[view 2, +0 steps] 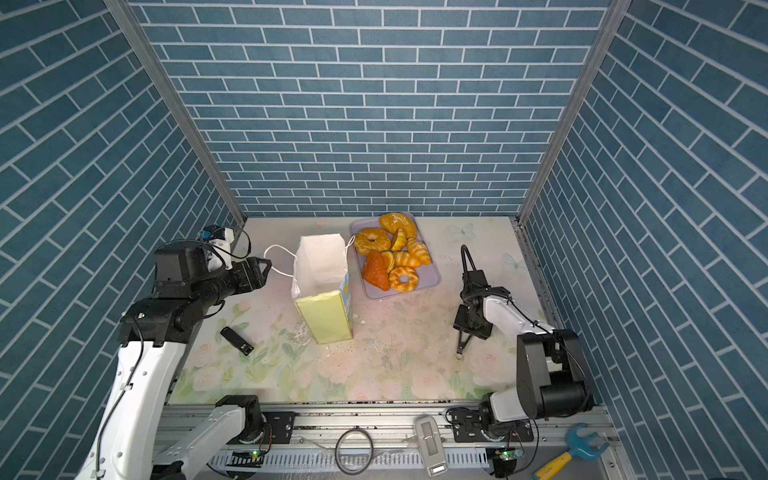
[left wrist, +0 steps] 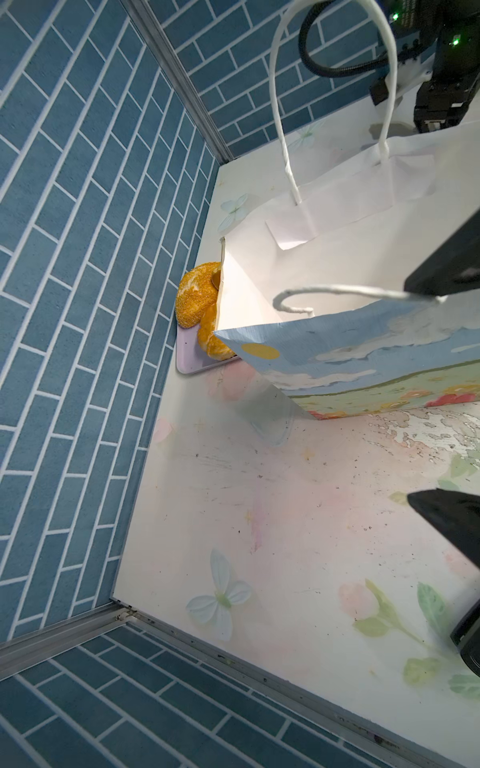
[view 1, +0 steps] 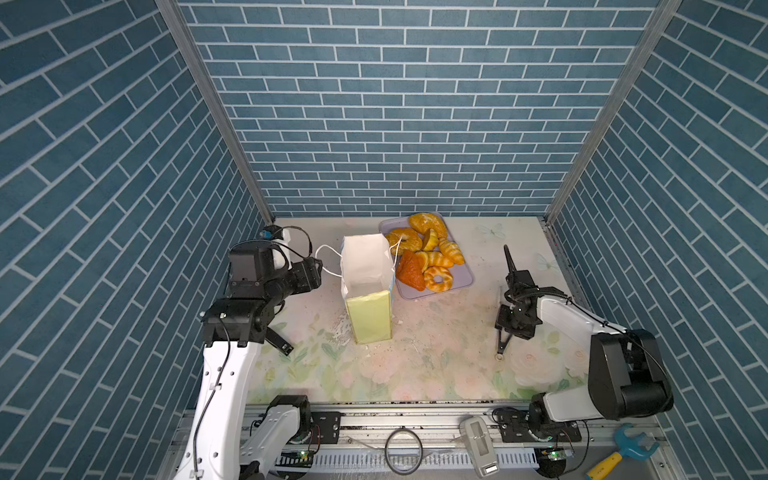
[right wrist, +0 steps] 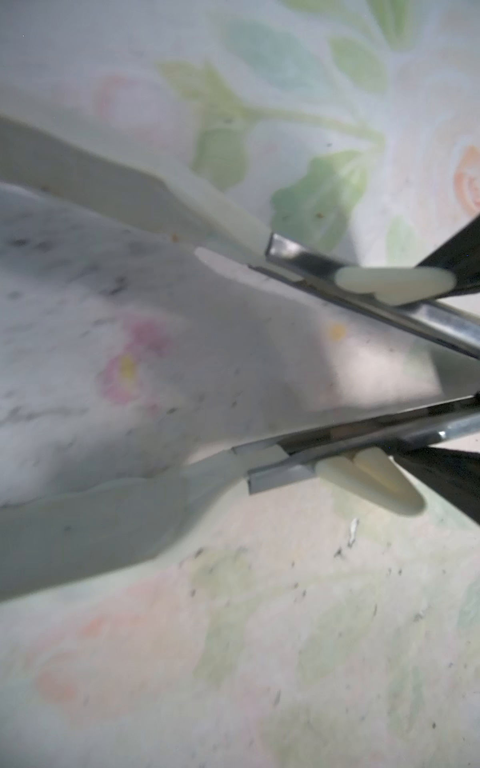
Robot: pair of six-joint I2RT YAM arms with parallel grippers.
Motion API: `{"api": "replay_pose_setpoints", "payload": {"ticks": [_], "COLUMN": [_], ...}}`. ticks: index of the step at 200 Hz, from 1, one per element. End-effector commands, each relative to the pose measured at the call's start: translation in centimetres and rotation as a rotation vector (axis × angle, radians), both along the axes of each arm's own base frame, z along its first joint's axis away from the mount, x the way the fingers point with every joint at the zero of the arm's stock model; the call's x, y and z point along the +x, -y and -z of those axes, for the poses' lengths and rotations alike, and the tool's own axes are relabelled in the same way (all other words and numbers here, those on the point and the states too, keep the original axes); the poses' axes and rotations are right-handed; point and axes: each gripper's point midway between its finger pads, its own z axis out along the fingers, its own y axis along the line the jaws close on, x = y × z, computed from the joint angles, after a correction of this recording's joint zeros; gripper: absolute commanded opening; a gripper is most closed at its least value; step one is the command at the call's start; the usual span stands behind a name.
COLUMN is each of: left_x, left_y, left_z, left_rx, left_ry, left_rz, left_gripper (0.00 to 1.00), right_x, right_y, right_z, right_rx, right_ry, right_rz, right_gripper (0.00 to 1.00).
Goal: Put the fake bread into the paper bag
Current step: 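Close the right gripper on the tongs' handles and lift them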
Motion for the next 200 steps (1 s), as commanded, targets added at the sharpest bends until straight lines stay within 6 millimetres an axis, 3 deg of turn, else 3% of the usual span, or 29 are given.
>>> {"api": "replay_pose_setpoints", "payload": {"ticks": [1,93,134,200], "left_x": [0.0,-0.2,-0.3,-0.2], "left_y": [-0.3,0.2,0.2,0.3], "left_z": [0.1,-0.2,-0.2,-0.3], "left_rx": [0.013,-0.004,-0.005,-0.009], "left_ry": [0.008,0.015,0.013,0.013], "left_rz": [-0.005,0.015,0.018,0.023], "left_gripper": [0.75,0.75,0.75,0.75], "right_x": [2.1,3.9,3.2,1.7], "right_y": [0.2,0.4,1.2,1.7], "right_z": [-1.2,1.8,1.7,1.5], "right_rx": [-0.062,-0.121,-0.150,-0.163], "right_ry": [0.025,-0.037,-0.048,-0.097], "right_rz": [-0.162,-0.280,-0.208,-0.060], "right_gripper": [0.56,0.56,0.78,0.79]}}
